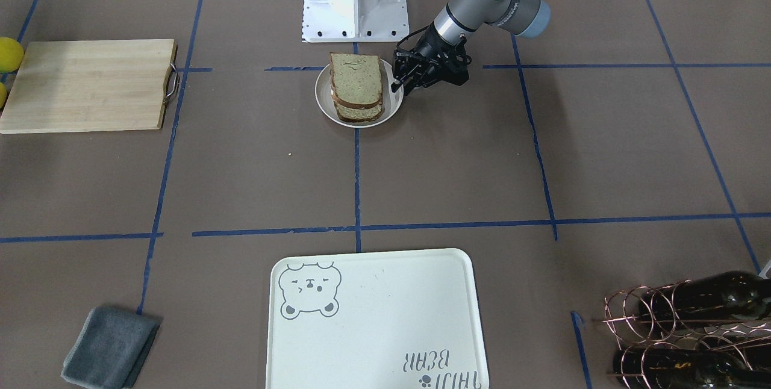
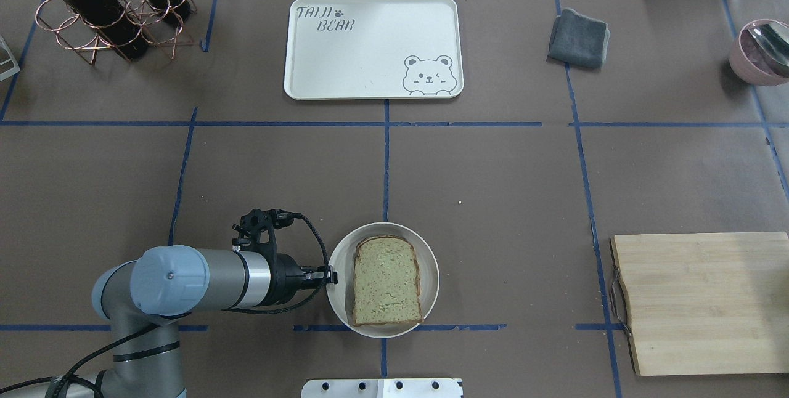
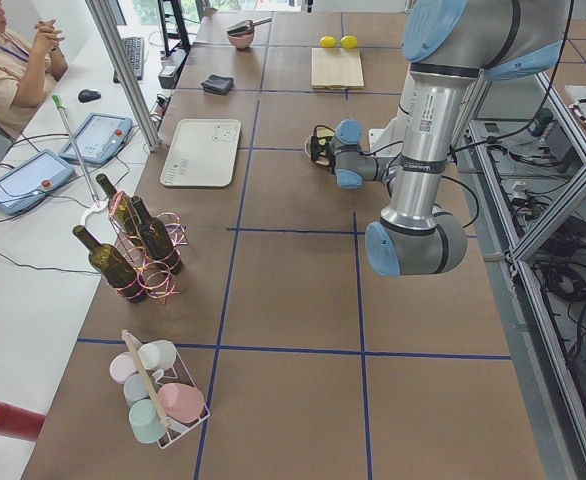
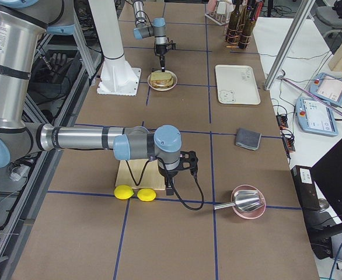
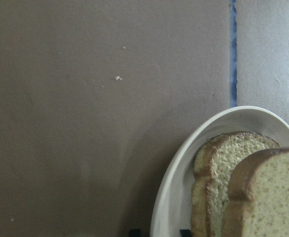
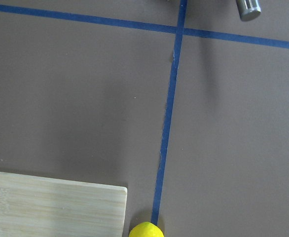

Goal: Make sandwich and place on tray
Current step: 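Slide the plate with the left gripper onto the TAIJI BEAR tray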

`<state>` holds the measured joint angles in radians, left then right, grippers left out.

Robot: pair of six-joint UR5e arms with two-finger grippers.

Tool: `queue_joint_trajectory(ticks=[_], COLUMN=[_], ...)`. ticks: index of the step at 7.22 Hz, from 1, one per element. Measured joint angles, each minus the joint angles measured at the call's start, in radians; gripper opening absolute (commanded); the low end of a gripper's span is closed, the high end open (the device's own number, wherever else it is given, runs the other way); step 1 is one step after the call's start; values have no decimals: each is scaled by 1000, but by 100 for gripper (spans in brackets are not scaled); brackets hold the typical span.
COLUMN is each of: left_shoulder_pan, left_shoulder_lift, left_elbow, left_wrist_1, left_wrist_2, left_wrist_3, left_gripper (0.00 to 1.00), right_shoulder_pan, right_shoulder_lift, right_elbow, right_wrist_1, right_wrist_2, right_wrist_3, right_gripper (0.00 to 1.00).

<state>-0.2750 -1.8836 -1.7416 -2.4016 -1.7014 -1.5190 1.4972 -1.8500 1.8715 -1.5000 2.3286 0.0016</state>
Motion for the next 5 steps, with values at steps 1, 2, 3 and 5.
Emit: queue_joint_trajectory(ticks=[1, 2, 3, 5], left_shoulder_pan=[0, 0, 0, 0], left_shoulder_lift=[0, -1, -3, -6], left_elbow=[0, 0, -1, -14], left_wrist_1=[0, 0, 0, -1], left_wrist_2=[0, 0, 0, -5], left_wrist_3=[-1, -7, -21, -39], left_gripper=[0, 0, 0, 0], right_shoulder_pan=[0, 0, 0, 0], right_shoulder_lift=[0, 0, 0, 0], right_elbow=[0, 0, 0, 0], right_wrist_1=[0, 0, 1, 1], right_wrist_2=[0, 0, 0, 0], right_wrist_3=[0, 1, 0, -1], right_gripper=[100, 100, 100, 100])
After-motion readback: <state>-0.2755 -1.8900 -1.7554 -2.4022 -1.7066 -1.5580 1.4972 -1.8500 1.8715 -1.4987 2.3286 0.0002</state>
